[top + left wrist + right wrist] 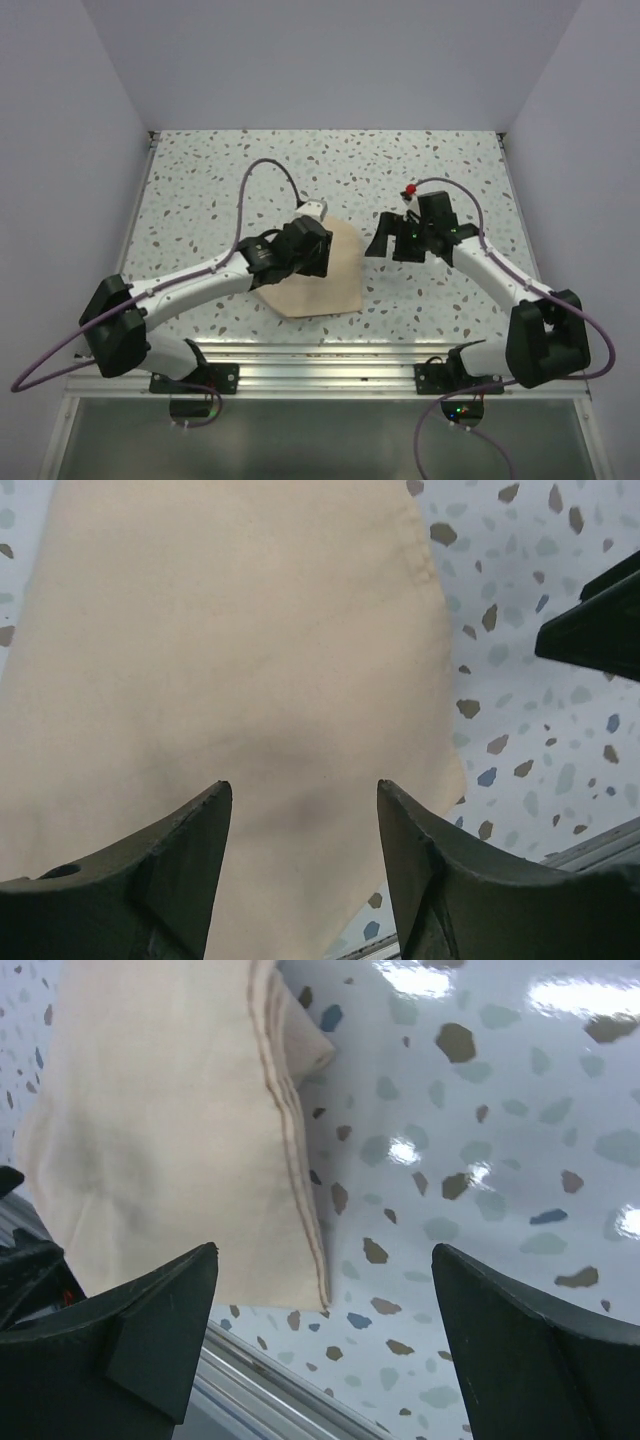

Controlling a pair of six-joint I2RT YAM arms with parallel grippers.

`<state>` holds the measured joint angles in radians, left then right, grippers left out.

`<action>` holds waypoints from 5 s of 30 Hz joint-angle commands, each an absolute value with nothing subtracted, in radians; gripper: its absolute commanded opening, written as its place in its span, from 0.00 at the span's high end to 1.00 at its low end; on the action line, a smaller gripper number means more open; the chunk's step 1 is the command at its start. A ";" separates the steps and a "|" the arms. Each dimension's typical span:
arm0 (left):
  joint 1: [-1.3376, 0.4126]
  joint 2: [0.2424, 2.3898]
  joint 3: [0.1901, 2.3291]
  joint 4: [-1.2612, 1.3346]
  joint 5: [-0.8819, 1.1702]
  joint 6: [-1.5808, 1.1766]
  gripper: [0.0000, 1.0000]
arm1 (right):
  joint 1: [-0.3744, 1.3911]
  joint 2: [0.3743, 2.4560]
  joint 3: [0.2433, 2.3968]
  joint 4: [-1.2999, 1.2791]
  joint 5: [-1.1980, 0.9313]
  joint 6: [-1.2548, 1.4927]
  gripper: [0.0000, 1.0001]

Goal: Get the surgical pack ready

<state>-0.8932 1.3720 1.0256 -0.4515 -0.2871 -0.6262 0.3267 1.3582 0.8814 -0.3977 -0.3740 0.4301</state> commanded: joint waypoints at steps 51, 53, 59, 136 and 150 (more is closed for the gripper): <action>-1.057 1.844 1.279 -0.660 -0.647 -0.463 0.66 | 0.083 1.184 0.690 -0.385 -0.543 0.387 0.01; -1.054 1.835 1.272 -0.649 -0.646 -0.456 0.68 | 0.084 1.195 0.684 -0.373 -0.551 0.387 0.01; -1.052 1.815 1.311 -0.675 -0.672 -0.446 0.84 | 0.145 1.224 0.687 -0.345 -0.568 0.409 0.01; -1.029 1.873 1.385 -0.742 -0.724 -0.440 1.00 | 0.549 1.712 0.672 0.497 -0.453 1.094 0.90; -1.028 1.856 1.387 -0.713 -0.710 -0.445 1.00 | 0.557 1.778 0.718 0.575 -0.436 1.167 0.94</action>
